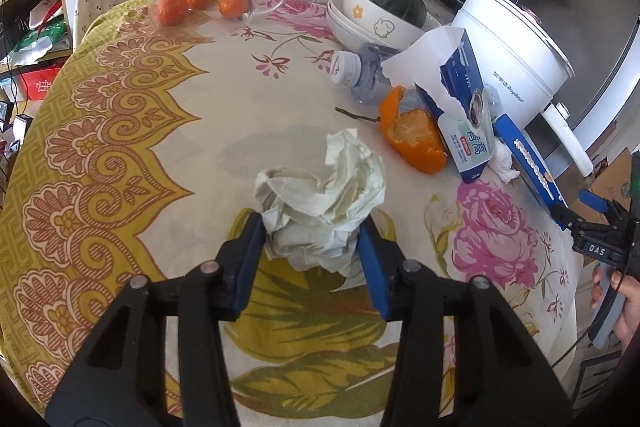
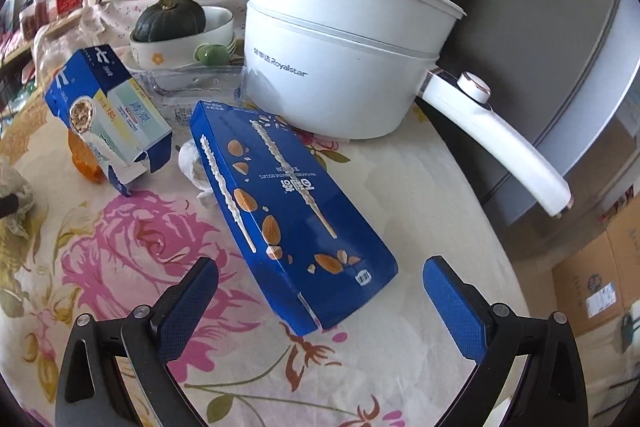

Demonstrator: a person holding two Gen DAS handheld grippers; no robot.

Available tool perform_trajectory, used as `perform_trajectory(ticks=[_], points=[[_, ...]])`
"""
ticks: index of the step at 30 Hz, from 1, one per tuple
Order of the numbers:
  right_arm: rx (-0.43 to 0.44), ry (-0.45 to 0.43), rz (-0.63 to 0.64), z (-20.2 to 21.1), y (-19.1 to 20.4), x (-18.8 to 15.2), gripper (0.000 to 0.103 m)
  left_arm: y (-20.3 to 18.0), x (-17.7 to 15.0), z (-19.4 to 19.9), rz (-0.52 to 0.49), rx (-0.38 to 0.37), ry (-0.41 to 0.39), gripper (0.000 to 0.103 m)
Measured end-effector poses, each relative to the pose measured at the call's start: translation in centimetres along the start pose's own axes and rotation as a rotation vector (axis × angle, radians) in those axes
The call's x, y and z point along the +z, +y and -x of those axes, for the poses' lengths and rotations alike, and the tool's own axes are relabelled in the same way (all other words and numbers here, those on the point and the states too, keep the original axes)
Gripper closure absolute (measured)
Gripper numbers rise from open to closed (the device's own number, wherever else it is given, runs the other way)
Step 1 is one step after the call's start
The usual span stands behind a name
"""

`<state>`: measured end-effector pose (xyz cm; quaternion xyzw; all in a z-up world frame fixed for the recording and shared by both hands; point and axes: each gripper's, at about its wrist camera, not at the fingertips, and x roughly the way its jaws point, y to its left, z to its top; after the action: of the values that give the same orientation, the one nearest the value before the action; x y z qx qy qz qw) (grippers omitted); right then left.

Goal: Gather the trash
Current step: 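Grasp the crumpled white tissue with the left tool while the right tool grasps the blue almond box, then carry the crumpled tissue and blue almond box over the white bin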

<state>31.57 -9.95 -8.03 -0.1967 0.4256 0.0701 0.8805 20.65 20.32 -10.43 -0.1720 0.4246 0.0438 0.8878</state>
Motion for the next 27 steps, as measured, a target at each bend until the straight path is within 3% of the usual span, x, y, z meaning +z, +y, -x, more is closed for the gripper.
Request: perform_trajectory(ticks=[6,9,11,12,15,20,27], points=[[-0.052,0.019,0.063,-2.3,1.2,1.0,0.005,0.0,-0.4,0.9,-0.015,0.001,0.020,0.062],[-0.067,0.037,0.062,-3.4,1.3,1.5,0.023,0.1,-0.6,0.9,-0.013,-0.003,0.025,0.062],[-0.062,0.049,0.056,-3.7,1.3,1.6,0.042,0.0,-0.6,0.9,-0.015,-0.004,0.028,0.063],[-0.080,0.041,0.061,-3.7,1.5,1.7,0.043,-0.1,-0.7,1.0,-0.014,-0.005,0.031,0.063],[-0.107,0.006,0.074,-2.8,1.8,2.0,0.058,-0.2,-0.8,1.1,-0.008,-0.013,0.036,0.063],[-0.043,-0.013,0.060,-0.4,1.5,2.2,0.078,-0.8,-1.0,1.7,-0.007,-0.036,0.041,0.064],[0.077,0.008,-0.064,3.3,-0.1,1.7,0.080,-2.1,-1.5,3.9,-0.018,-0.094,0.029,0.064]])
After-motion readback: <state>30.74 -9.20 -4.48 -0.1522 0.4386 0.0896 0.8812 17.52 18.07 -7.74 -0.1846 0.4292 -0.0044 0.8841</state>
